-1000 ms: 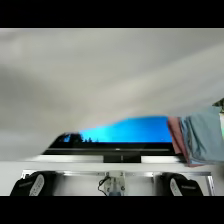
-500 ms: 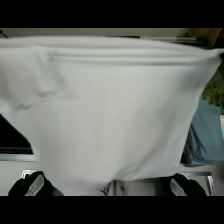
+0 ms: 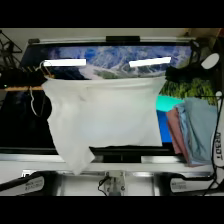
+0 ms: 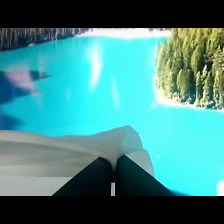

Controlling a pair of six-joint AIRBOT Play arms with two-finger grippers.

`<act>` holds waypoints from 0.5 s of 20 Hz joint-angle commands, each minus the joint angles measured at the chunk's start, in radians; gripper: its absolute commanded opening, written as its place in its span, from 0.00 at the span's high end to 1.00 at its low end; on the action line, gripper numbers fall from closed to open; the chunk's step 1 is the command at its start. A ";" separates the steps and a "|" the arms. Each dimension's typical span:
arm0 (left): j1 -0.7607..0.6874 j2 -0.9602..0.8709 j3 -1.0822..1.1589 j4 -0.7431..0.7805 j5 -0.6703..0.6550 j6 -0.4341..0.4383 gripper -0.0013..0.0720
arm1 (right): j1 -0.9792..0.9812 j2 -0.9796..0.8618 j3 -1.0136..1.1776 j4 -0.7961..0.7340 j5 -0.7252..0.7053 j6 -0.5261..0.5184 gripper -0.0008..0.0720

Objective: Fold the shirts.

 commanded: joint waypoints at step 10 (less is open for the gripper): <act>-0.015 -0.289 0.144 0.124 -0.287 0.110 0.94 | -0.019 -0.147 -0.007 -0.009 0.241 -0.057 0.90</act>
